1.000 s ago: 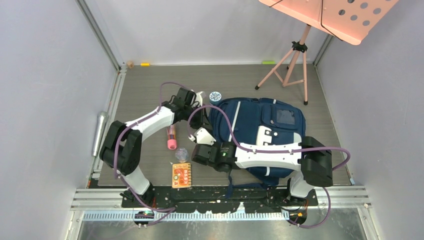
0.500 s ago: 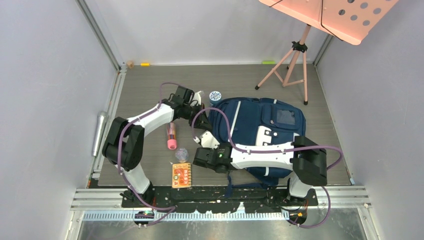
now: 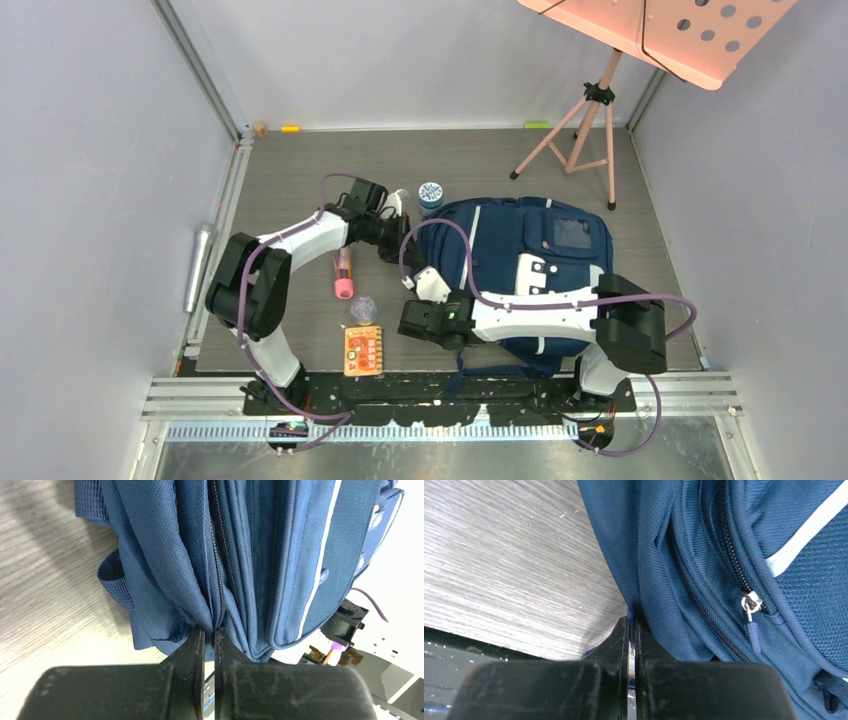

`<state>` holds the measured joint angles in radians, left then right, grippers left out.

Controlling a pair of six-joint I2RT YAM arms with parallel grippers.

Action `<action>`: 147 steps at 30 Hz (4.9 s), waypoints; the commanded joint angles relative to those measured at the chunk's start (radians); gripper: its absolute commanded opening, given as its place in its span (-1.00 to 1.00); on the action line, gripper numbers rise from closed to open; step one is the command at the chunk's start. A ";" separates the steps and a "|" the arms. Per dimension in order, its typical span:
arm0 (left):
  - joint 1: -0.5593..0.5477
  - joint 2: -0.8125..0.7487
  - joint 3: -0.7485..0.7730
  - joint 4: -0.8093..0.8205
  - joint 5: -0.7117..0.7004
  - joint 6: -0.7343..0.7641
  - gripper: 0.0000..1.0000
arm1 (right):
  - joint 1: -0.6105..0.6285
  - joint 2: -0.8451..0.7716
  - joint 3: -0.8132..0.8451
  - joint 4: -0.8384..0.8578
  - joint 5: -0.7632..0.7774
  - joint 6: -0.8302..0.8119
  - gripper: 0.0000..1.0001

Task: Pack the student bag
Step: Zip the student bag at the center of the board, then unzip the student bag at the center of the board.

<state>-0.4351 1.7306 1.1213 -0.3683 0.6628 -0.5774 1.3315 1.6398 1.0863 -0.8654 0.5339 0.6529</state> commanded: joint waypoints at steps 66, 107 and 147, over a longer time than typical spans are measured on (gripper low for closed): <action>-0.112 -0.309 -0.362 0.390 -0.350 -0.072 0.49 | -0.382 -0.643 -0.252 -0.095 -0.393 0.140 0.22; -0.278 -0.320 -0.485 0.493 -0.383 -0.183 -0.96 | -0.268 -0.432 -0.135 -0.033 -0.332 0.072 -0.99; -0.507 -0.727 -0.579 0.461 -0.671 -0.011 0.32 | -0.309 -0.407 0.134 -0.097 -0.179 0.026 0.33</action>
<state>-0.9039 1.0073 0.5331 0.0624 0.0002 -0.6479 1.0622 1.2812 1.1931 -0.8871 0.2348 0.7021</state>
